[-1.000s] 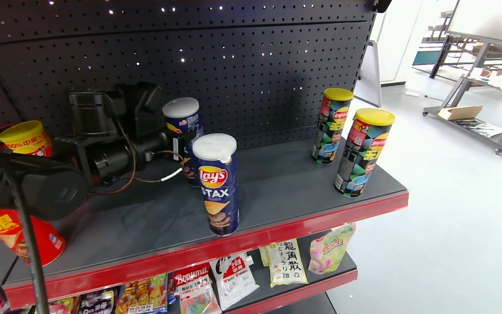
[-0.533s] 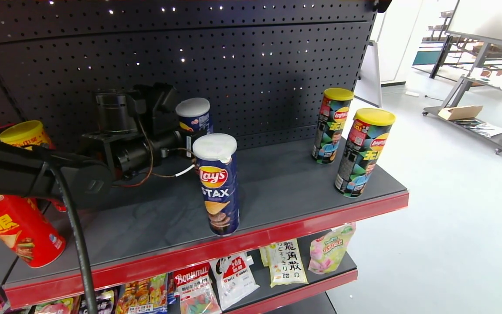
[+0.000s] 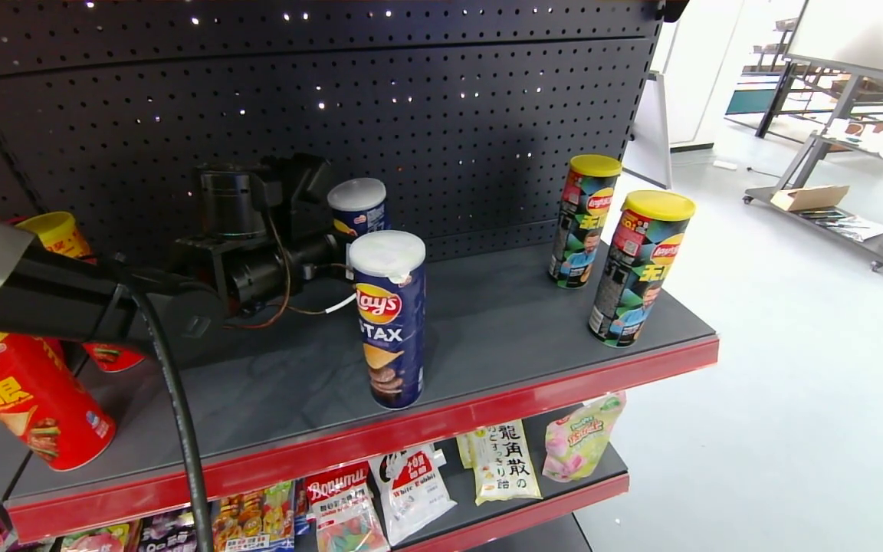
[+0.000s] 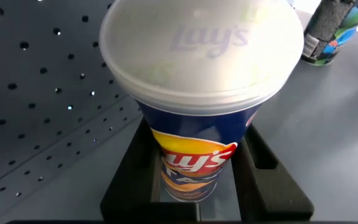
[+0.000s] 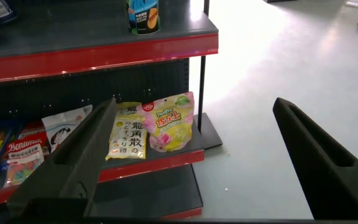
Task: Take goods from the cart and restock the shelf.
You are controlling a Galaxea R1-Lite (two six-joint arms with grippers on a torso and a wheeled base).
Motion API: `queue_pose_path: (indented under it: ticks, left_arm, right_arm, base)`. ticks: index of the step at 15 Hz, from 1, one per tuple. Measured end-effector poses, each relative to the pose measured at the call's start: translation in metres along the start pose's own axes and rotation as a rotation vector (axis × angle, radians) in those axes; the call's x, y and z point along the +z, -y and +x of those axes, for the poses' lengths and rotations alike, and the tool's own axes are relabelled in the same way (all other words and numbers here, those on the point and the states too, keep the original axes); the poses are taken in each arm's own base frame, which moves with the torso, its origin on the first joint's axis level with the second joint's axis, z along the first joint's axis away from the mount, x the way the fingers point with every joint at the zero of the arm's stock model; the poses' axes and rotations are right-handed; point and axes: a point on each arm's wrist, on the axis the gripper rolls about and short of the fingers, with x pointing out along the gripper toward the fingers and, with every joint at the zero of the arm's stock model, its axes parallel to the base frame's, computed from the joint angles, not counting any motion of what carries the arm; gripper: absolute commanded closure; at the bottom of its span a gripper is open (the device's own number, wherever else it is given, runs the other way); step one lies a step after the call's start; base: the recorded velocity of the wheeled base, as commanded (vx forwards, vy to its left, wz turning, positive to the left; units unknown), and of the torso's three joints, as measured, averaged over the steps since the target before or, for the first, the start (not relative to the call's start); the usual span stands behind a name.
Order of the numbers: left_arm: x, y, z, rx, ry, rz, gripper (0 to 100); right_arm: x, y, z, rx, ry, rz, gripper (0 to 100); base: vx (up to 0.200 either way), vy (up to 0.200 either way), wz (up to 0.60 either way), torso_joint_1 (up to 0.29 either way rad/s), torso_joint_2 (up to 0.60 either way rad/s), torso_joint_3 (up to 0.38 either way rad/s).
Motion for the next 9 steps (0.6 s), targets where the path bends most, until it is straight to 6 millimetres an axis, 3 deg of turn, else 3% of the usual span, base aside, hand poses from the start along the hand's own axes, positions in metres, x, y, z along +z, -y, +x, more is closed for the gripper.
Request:
queue_pose_path:
  ticks: [9]
  left_arm:
    - [-0.0015, -0.0089, 0.0063, 0.022, 0.001, -0.003, 100]
  right_arm:
    - [0.0000, 0.0000, 0.0000, 0.000, 0.000, 0.000, 0]
  base:
    - [0.000, 0.000, 0.00, 0.000, 0.00, 0.000]
